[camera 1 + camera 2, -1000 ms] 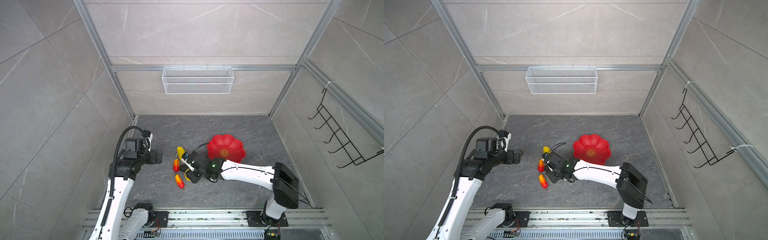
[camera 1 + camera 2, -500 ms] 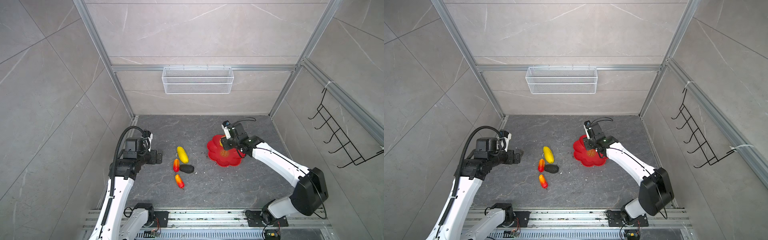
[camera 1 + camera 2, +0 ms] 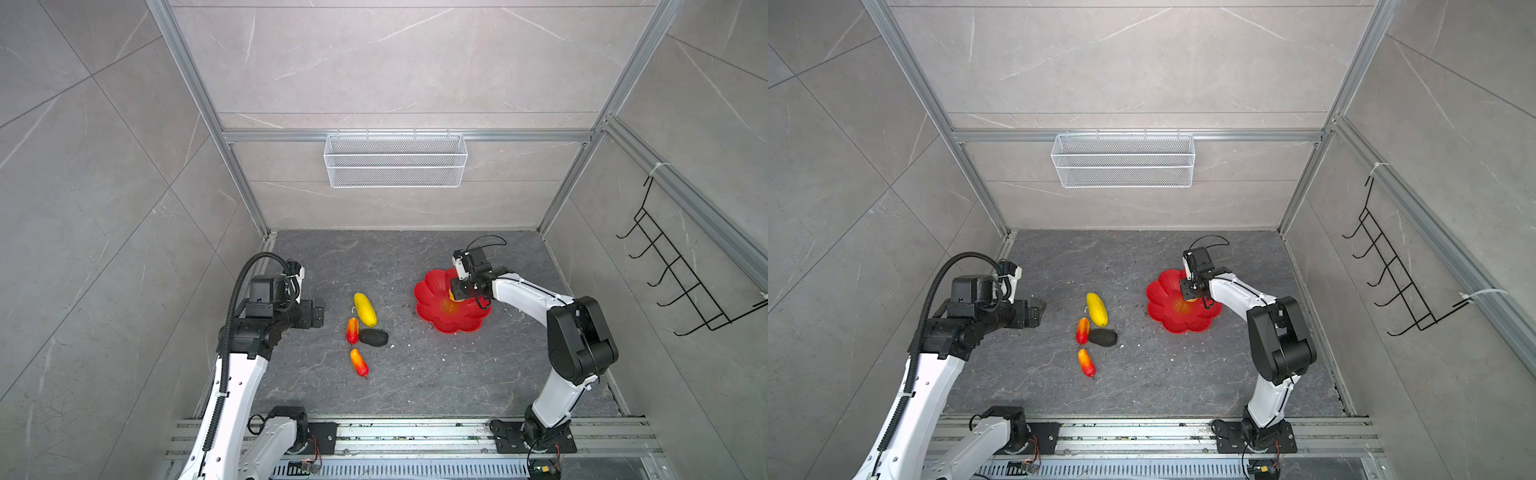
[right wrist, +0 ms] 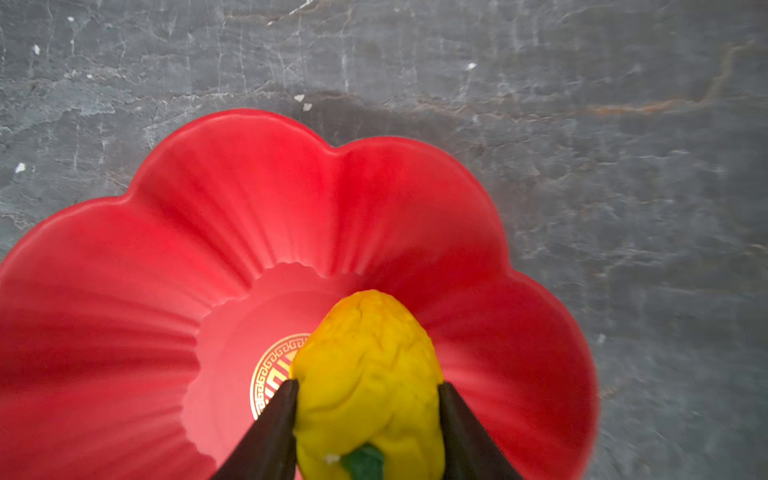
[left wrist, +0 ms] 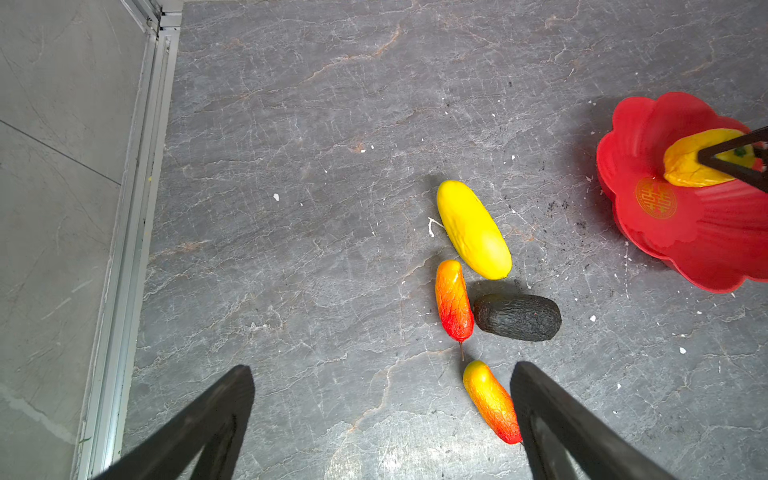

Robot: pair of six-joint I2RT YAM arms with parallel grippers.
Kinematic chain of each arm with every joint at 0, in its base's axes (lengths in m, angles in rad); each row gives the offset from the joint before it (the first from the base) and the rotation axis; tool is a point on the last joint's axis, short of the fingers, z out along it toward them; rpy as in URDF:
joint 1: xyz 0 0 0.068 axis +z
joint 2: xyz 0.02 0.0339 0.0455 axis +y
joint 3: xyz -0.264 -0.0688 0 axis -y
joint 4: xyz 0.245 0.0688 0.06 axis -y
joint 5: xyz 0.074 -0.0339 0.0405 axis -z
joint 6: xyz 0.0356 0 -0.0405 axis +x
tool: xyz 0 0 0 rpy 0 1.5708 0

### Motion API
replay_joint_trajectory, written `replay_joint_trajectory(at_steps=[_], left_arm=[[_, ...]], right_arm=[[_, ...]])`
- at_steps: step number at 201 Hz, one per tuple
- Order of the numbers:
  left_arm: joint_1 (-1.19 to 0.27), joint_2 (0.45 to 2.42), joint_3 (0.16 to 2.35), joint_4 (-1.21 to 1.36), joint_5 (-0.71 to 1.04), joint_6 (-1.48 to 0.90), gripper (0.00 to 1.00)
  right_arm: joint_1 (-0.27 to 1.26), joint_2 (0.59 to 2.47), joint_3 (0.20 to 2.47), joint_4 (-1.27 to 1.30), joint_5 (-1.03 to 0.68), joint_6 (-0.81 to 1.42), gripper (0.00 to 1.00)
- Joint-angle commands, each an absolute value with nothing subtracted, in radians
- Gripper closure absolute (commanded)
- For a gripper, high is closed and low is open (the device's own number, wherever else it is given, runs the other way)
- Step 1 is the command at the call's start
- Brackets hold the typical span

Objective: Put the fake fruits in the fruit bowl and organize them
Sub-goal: 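Carry the lemon into the red bowl and open the right gripper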

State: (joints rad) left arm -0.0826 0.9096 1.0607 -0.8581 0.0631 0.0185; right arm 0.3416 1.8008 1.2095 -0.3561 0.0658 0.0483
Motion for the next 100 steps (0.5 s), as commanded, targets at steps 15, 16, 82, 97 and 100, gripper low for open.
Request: replay_joint_trajectory(at_steps=[15,16,82,97,100], left_arm=[[-0.075,0.908,1.059,-0.826,0.086,0.035,0.00],[-0.075,0.909,1.059,-0.827,0.086,0.034,0.00],[-0.072,0.911,1.061,-0.826,0.091,0.033,0.00],[-0.072,0.911,1.061,-0.826,0.091,0.034,0.00],[-0.072,0.913,1.060,-0.827,0.092,0.034,0.00]], right_arm=[[0.333,1.852,1.229,-0.322,0.035,0.044,0.62],[0.333,1.853,1.229,-0.321,0.035,0.044,0.62],[0.322,1.866,1.269,-0.354,0.039,0.029,0.40],[0.322,1.846,1.283,-0.381,0.036,0.022,0.33],[0.322,1.840,1.285,-0.385,0.035,0.020,0.32]])
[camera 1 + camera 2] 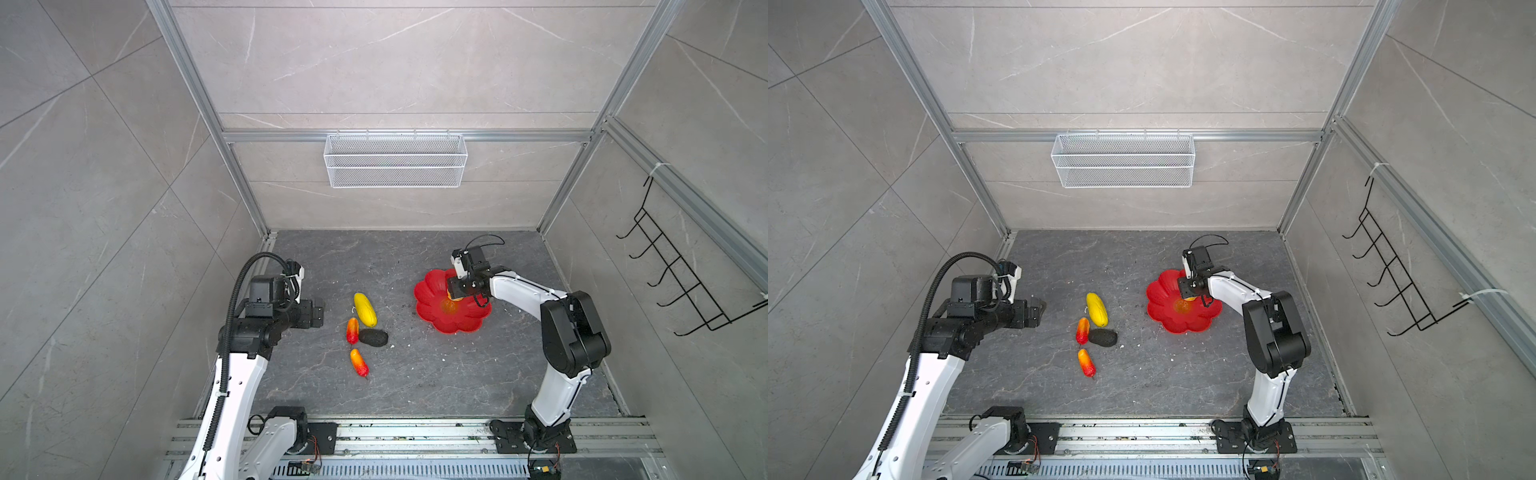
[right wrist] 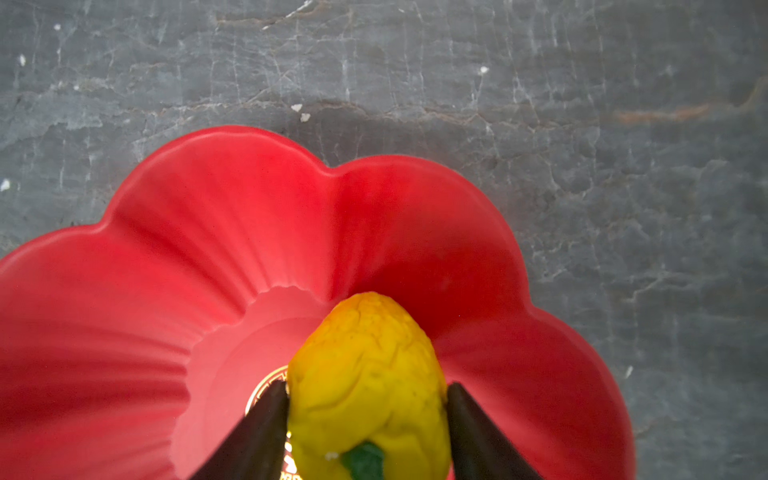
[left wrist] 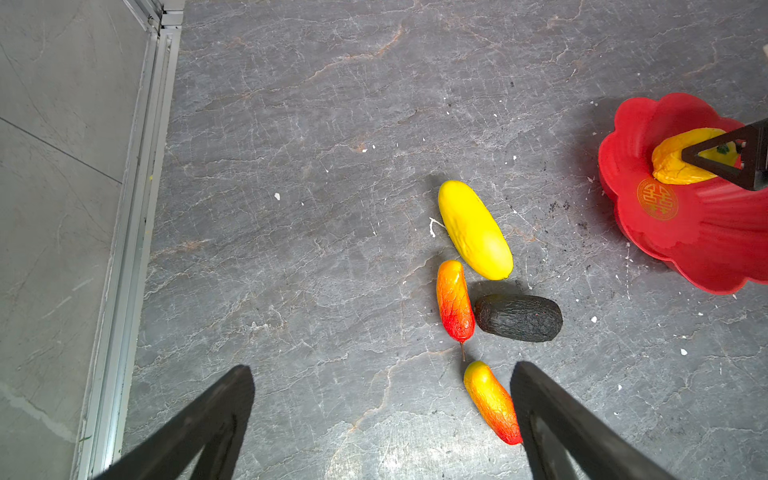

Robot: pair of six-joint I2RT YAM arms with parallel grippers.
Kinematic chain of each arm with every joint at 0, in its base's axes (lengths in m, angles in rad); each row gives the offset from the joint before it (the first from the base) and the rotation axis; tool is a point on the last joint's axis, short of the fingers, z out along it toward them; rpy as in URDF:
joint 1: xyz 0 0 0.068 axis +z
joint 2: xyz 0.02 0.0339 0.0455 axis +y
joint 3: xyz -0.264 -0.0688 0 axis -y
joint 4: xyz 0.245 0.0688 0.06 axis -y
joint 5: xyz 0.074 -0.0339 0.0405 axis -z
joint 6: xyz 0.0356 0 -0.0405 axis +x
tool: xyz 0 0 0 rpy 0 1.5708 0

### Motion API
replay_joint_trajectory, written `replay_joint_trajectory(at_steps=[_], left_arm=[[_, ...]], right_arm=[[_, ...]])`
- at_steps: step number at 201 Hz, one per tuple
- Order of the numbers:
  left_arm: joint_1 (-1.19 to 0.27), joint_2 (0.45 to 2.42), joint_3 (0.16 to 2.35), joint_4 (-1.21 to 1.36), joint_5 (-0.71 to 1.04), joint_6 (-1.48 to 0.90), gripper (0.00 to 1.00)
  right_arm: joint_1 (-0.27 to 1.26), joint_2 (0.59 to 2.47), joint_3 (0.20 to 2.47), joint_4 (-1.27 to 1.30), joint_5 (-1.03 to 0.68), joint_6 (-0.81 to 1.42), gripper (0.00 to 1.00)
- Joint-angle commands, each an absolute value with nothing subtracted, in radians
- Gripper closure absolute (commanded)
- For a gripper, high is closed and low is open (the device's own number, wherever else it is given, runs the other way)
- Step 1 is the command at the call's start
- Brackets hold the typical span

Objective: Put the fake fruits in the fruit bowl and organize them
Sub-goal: 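Carry the lemon into the red bowl and open the right gripper, then move the right gripper to the long yellow fruit and grasp it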

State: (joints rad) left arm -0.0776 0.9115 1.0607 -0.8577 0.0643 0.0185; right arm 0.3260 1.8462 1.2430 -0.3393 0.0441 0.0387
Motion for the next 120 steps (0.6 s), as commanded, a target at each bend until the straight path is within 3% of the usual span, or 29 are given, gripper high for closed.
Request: replay_joint_trajectory(at_steps=[1,53,91,120], left_arm=[[-0.072,0.913,1.060,-0.827,0.093,0.035,0.00],[-0.071,0.911,1.064,-0.828,0.098,0.032,0.00],[-0.069,0.909,1.064,-0.830,0.103,0.031,0.00],[-0.065,0.907,1.063,-0.833,0.101,0.030,0.00]], right_arm=[[0.322,1.838,1.286,-0.387,0.035,0.020,0.31],[0.347,1.639,1.327,-0.499,0.002,0.009,0.01],[0.516,1.554,1.321,-0.526,0.009,0.056,0.00],[0.709,1.618,1.326,-0.436,0.015,0.154,0.00]])
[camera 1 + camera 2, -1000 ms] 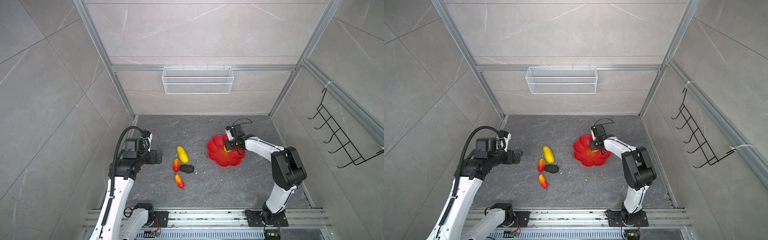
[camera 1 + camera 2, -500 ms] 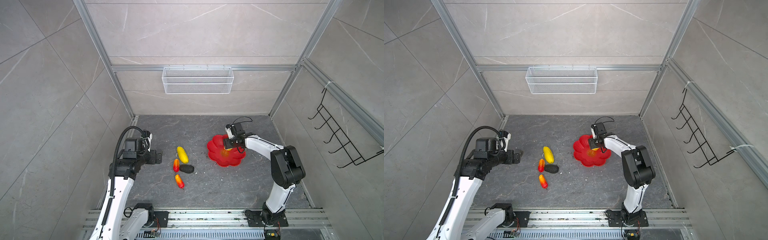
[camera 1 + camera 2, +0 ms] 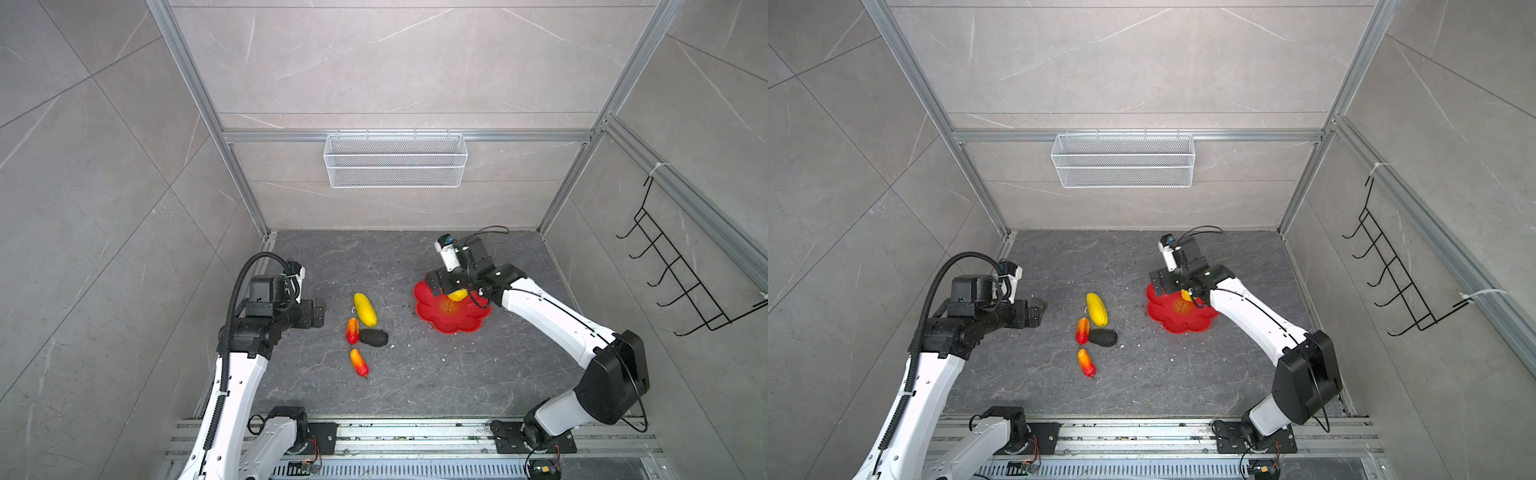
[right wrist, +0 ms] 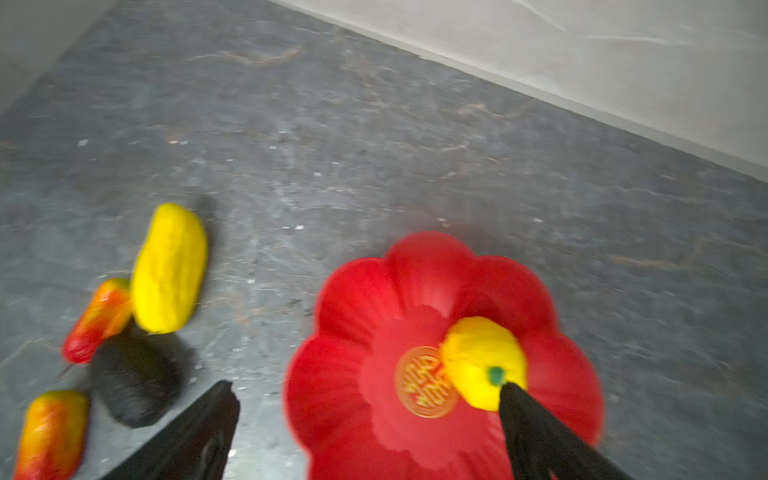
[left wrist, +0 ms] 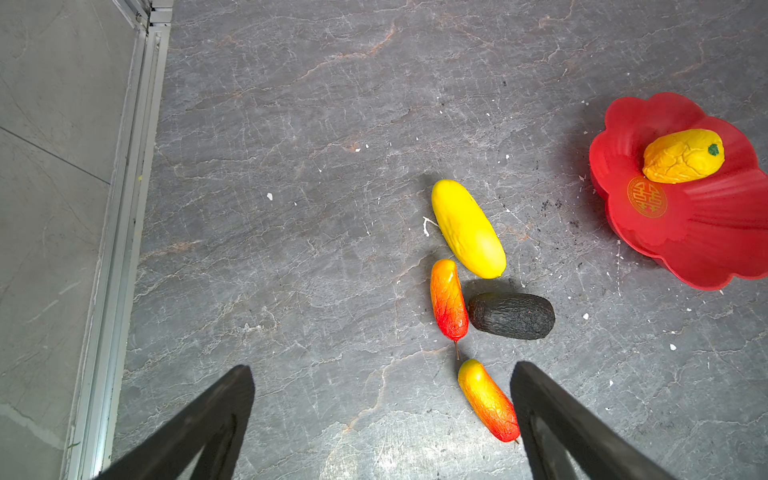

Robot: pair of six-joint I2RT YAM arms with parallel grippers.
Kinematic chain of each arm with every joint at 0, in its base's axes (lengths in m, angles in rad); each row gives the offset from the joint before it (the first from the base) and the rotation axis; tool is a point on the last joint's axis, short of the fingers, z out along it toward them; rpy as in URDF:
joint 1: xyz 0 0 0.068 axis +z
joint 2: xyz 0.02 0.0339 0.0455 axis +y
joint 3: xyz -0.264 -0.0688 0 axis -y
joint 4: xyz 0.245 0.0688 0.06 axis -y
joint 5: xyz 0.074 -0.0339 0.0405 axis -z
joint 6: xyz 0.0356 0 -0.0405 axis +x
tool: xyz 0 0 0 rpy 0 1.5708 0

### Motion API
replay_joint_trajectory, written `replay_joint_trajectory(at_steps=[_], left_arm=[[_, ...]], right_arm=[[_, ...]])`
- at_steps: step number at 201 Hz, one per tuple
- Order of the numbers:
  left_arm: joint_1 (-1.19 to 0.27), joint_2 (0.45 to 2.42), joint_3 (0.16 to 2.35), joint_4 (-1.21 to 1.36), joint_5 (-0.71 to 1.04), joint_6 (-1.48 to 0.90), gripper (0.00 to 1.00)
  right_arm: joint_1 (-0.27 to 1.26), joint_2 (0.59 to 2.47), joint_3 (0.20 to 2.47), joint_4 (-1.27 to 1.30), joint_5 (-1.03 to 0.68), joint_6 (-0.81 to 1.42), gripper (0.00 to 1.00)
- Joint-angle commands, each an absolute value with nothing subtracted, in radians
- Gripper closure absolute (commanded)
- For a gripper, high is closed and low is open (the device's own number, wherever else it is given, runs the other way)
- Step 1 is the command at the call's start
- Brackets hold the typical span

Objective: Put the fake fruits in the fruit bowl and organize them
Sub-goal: 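Move the right gripper to the long yellow fruit and grasp it, then carry the long yellow fruit into the bowl beside the lemon and release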

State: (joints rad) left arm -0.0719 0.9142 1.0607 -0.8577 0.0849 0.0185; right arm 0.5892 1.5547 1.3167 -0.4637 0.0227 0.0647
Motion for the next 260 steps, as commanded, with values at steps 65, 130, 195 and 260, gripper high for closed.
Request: replay_joint_trajectory(at_steps=[65,130,195,260], left_arm=[[-0.044,0.905,1.055,-0.820,0.139,0.028,0.00],[-0.015,0.897,1.046,-0.810,0.176,0.020,0.00],[0.000,0.900,1.044,-0.808,0.179,0.019,0.00],[0.005,0.900,1.044,-0.807,0.183,0.017,0.00]], right_arm=[[0.843,1.963,1.586,-0.368,-0.046,0.229,0.00],[0.858,2.230,1.836,-0.431,-0.064,0.248,0.02],[0.864,2.361,1.938,-0.473,-0.058,0.266,0.16],[0.864,2.374,1.959,-0.499,-0.038,0.250,0.47]])
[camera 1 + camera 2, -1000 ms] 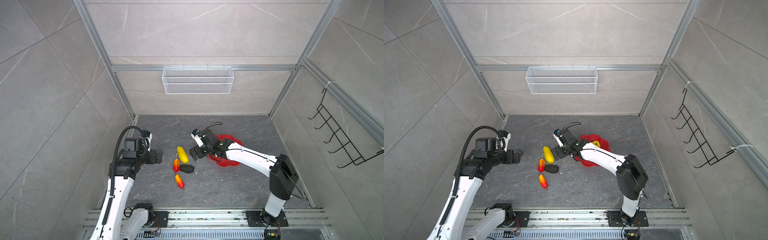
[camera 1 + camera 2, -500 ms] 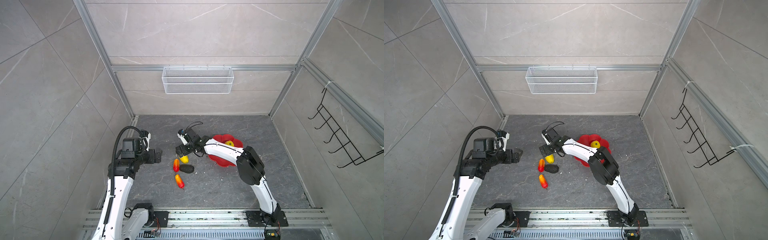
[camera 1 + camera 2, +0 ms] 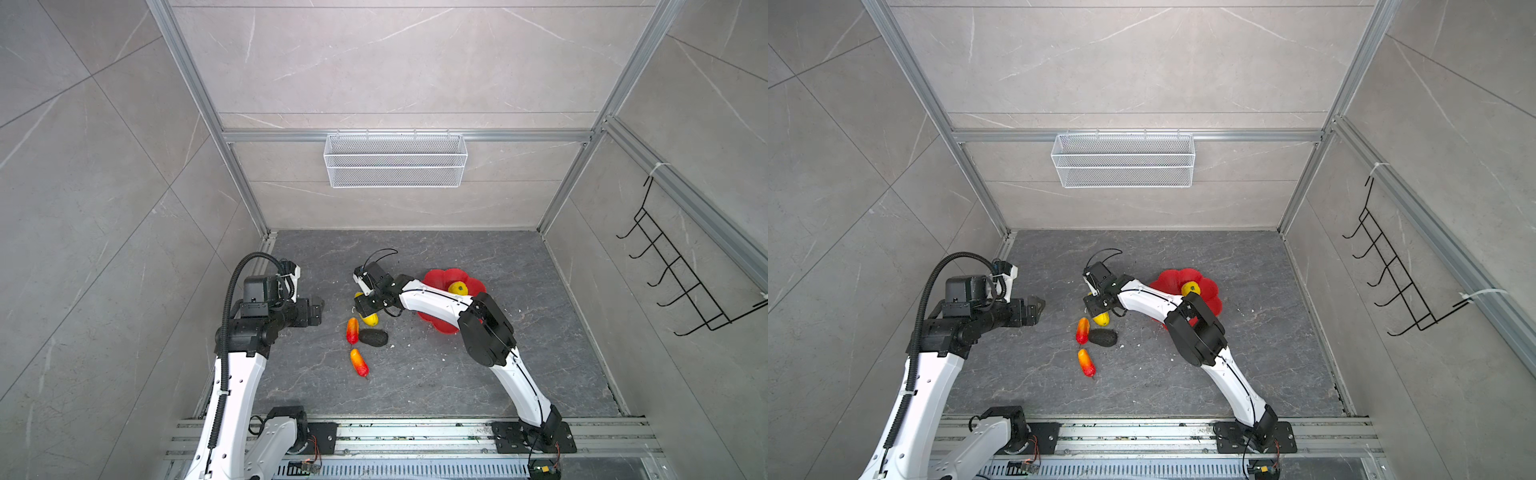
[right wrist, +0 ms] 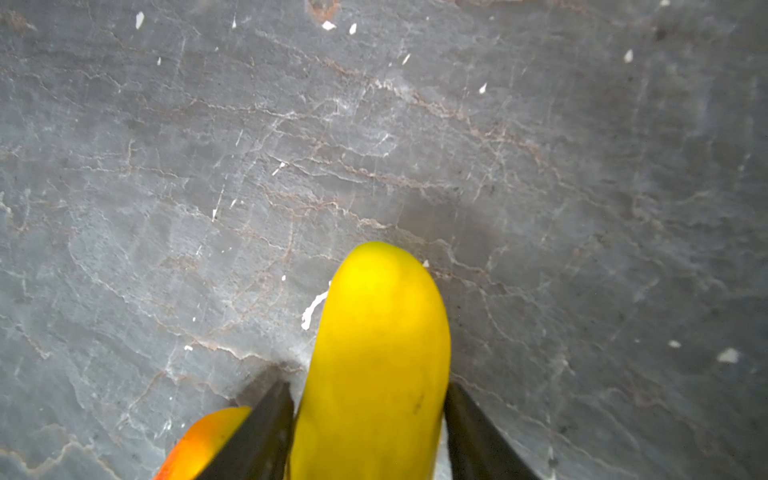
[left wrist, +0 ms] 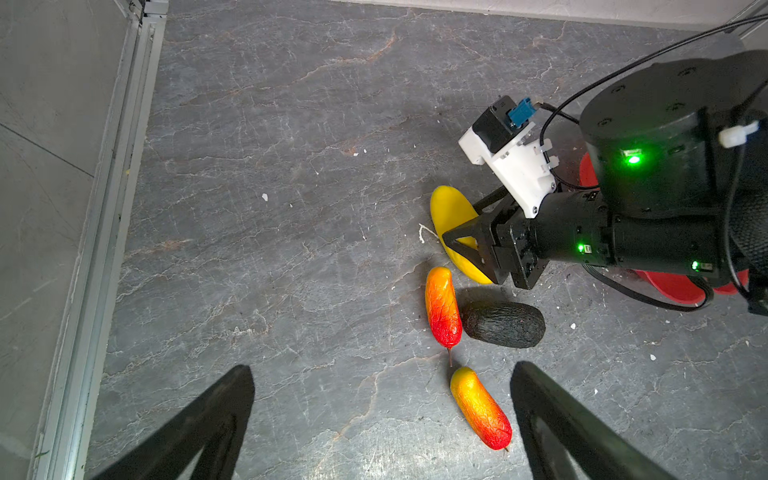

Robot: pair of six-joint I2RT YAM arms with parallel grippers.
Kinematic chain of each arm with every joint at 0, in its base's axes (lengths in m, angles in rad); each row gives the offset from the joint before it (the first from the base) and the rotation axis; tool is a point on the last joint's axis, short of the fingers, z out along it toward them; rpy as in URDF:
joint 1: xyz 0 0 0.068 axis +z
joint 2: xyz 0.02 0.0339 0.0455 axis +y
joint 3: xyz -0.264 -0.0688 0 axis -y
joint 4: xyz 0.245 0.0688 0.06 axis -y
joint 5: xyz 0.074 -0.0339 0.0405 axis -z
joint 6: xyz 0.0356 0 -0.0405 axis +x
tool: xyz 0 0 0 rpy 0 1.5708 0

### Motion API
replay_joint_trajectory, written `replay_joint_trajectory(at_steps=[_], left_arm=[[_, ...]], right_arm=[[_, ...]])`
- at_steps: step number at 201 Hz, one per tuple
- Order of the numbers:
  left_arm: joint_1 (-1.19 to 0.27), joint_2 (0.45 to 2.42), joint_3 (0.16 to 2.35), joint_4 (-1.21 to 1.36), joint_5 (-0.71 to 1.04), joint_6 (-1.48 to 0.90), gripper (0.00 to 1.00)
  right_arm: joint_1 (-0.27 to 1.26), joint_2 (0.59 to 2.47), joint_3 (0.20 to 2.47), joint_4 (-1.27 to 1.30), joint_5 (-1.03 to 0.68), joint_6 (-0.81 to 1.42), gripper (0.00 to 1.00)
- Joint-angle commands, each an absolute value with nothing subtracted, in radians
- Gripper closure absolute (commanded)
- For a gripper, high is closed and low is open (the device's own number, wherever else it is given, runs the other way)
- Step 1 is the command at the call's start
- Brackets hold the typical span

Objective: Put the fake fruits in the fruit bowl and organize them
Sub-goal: 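Carry the long yellow fruit into the bowl beside the lemon and release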

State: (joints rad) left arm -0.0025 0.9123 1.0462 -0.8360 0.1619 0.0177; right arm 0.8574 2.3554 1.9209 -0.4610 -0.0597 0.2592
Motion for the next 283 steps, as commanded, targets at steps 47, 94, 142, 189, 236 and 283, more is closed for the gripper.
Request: replay_joint_trajectory(at_steps=[47,94,142,189,236,283], left_arm=[[0.011,0.904,1.042,-0.805,0.184,0.017,0.00],[0.012,0.904,1.042,-0.805,0.187,0.016,0.00],[0.013,0.907,1.044,-0.805,0.192,0.016,0.00],[0.014,0.913,1.045,-0.805,0.201,0.015,0.00],[0.015,0.911,1.044,-0.803,0.204,0.014,0.00],[0.015,0.908,1.043,-0.803,0.203,0.014,0.00]], right_arm=[[0.863,2.257,1.974,-0.551,0.026,0.156,0.57],[0.824,2.025,1.819,-0.533,0.091,0.097,0.59],[0.692,1.736,1.488,-0.499,0.159,0.088,0.60],[0.583,1.619,1.276,-0.465,0.186,0.093,0.61],[0.556,1.714,1.238,-0.405,0.184,0.118,0.61],[0.523,1.813,1.258,-0.373,0.186,0.149,0.61]])
